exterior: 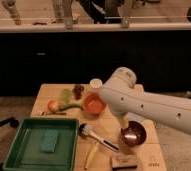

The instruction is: Place apple in plastic cup

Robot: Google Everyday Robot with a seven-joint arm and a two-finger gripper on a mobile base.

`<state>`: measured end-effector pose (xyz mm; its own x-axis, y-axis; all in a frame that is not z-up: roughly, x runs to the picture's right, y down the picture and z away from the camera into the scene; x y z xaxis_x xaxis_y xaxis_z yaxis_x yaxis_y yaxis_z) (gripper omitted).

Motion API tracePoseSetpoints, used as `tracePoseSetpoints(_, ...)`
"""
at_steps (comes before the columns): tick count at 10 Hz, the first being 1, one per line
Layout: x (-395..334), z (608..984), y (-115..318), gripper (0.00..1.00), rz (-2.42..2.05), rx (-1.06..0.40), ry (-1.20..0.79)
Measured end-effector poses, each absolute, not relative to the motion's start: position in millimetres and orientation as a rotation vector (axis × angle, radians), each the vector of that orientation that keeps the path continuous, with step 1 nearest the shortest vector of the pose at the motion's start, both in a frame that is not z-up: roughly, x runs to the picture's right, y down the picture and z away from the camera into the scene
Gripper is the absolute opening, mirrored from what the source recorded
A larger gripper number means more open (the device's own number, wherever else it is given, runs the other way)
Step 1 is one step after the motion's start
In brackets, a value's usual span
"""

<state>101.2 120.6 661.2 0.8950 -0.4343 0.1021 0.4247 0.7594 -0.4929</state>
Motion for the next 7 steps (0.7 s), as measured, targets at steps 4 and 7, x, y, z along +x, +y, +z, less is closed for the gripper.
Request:
tracePoseSetpoints(4,61,669,120,0.8,-0.554,-0.532,0.009)
tracePoseSetpoints(7,63,669,120,0.8,-0.555,-0.534,0.01)
